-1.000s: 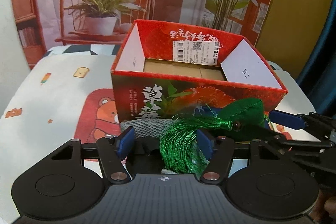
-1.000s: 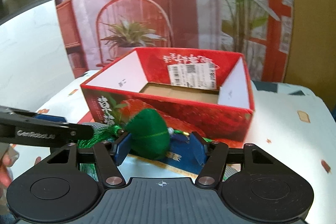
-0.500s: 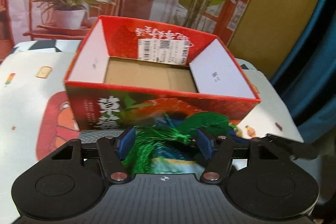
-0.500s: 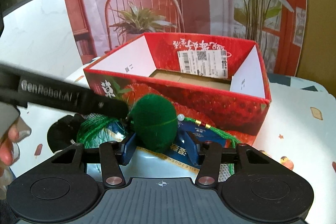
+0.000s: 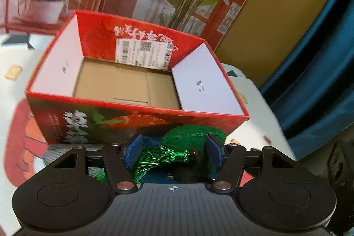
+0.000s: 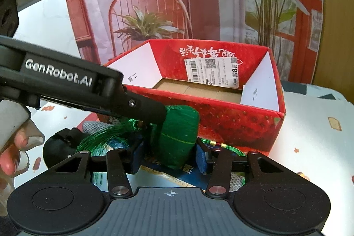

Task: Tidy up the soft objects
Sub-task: 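Lift the green pouch with the left tool and drop it into the box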

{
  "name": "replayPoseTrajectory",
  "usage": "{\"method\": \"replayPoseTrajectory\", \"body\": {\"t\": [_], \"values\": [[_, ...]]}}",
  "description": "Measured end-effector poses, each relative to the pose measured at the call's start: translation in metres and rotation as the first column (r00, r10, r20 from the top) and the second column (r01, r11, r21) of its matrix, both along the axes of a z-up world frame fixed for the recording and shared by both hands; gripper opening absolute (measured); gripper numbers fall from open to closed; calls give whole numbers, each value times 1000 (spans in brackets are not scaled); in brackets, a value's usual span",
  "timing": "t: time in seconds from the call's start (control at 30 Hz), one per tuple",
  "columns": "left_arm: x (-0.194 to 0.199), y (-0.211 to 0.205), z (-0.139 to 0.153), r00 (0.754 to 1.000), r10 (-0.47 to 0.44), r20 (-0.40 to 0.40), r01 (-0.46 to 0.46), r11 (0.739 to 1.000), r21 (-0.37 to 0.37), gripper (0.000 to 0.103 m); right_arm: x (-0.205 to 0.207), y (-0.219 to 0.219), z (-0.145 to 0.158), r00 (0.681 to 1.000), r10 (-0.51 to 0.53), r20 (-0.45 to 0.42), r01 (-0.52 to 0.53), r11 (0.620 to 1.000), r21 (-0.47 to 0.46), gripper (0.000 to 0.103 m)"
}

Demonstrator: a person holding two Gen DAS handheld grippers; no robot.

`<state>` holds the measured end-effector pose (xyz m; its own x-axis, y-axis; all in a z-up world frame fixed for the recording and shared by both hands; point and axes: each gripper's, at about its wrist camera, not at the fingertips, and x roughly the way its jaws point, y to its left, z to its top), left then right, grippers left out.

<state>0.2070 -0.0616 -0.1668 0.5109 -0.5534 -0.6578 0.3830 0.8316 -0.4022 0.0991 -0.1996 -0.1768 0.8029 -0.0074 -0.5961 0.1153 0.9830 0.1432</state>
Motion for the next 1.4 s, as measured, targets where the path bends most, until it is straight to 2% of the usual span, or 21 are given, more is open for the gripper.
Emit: {"method": "replayPoseTrajectory", "body": {"t": [0.07,0.13,0.17,0.33,0.47,0.63,0.8,0.97,1.17,1.4], "values": [[2,1,-1,1000,-11,-19,10,999,-44,65,-2,-3,0,1000,-2,7,2,1000,21,41],[2,0,-1,999,-34,-21,32,996,-80,57,-3,-5,3,1000,1,21,-1,1000,29,41],[1,-1,1,999,-44,-17,43,995,-91,57,-4,-5,5,1000,3,29,-4,1000,28,40],[-5,1,17,998,-42,39,46,993,-109,57,-7,-7,24,998,7,70,-9,1000,27,40],[-4,6,41,996,-35,86,48,987,-151,57,-5,-9,47,993,23,119,-25,1000,19,40],[1,5,84,980,-12,198,43,987,-155,56,10,-20,86,981,49,189,-52,999,11,40],[11,4,122,958,25,286,28,983,-180,56,29,-27,122,960,93,265,-79,995,-63,40],[25,-4,137,945,36,325,24,983,-180,56,46,-32,137,945,117,307,-85,990,-114,40],[49,-17,108,963,8,271,32,989,-143,57,62,-42,114,960,102,260,-77,991,-105,40],[69,-24,61,986,-17,165,32,996,-88,57,73,-52,59,987,36,156,-29,999,-44,40]]}}
